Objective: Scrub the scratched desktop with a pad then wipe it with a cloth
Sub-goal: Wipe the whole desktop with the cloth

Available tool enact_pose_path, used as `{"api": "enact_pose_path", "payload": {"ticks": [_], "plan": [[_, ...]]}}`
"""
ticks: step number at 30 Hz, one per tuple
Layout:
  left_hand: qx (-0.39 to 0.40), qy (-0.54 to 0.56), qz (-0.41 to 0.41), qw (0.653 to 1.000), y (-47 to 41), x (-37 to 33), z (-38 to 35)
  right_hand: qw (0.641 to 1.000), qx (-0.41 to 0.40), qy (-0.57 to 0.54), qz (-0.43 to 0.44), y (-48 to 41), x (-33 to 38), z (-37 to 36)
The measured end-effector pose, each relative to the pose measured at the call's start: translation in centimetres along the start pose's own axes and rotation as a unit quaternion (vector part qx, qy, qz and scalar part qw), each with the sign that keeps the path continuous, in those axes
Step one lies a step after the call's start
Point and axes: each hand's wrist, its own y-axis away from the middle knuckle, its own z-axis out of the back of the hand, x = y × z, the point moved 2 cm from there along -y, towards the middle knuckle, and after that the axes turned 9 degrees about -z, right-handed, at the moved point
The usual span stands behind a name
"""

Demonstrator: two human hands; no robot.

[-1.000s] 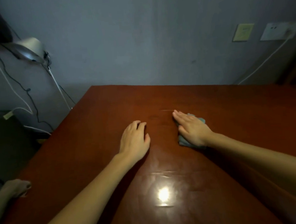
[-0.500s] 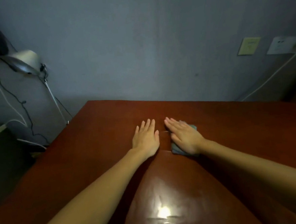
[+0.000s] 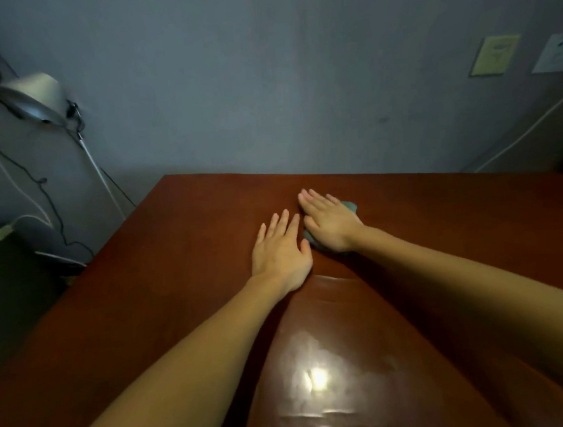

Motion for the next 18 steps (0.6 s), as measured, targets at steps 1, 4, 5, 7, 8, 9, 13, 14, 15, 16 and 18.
{"api": "enact_pose_path", "payload": {"ticks": [1, 4, 5, 7, 8, 9, 13, 14, 15, 16, 18], "plan": [[0.008, -0.006, -0.005, 1.000, 0.0, 0.0, 0.0, 1.000, -0.004, -0.003, 0.016, 1.1, -0.8, 0.1], [0.019, -0.017, -0.016, 1.000, 0.2, 0.2, -0.1, 1.000, -0.003, -0.005, 0.009, 1.9, -4.9, 1.2], [0.019, -0.017, -0.018, 1.000, 0.1, 0.2, -0.2, 1.000, 0.006, -0.004, -0.007, 1.4, -6.2, 1.5], [0.007, -0.014, -0.015, 1.000, 0.0, 0.3, -0.4, 0.999, 0.017, 0.001, -0.044, -0.8, -8.1, 1.8], [-0.002, -0.010, -0.011, 1.000, -0.1, 0.3, -0.4, 0.998, 0.018, 0.001, -0.065, -2.3, -8.6, 1.9], [-0.011, -0.007, -0.008, 1.000, -0.2, 0.4, -0.5, 0.996, 0.018, 0.000, -0.087, -3.9, -8.8, 1.9], [-0.023, 0.004, -0.002, 1.000, -0.2, 0.3, -0.5, 0.990, 0.015, -0.012, -0.139, -9.4, -6.3, 1.5], [-0.025, 0.005, 0.000, 1.000, -0.2, 0.3, -0.4, 0.991, 0.013, -0.013, -0.134, -10.1, -4.8, 1.4], [-0.024, 0.006, 0.000, 1.000, -0.2, 0.3, -0.4, 0.992, 0.011, -0.017, -0.122, -10.1, -3.3, 1.3], [-0.022, 0.007, 0.002, 1.000, -0.2, 0.2, -0.4, 0.995, 0.010, -0.020, -0.102, -9.5, -1.9, 1.2], [-0.024, 0.005, 0.004, 1.000, -0.2, 0.3, -0.3, 0.999, 0.007, -0.016, -0.042, -7.4, -0.4, 0.8]]}}
